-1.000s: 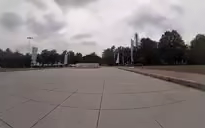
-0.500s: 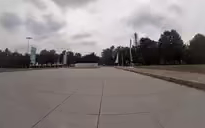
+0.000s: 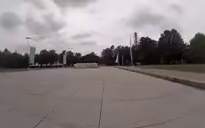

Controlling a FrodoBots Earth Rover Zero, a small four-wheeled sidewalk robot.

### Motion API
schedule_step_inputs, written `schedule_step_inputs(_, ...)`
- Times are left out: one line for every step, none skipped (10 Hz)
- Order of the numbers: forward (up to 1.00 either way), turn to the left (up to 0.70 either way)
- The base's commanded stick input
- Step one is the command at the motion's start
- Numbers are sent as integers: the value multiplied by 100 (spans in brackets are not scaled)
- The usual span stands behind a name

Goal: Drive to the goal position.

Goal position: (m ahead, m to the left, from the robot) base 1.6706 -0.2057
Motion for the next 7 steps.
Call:
schedule_step_inputs(60,0)
schedule_step_inputs(60,0)
schedule_step_inputs(60,0)
schedule_step_inputs(60,0)
schedule_step_inputs(60,0)
schedule_step_inputs(60,0)
schedule_step_inputs(60,0)
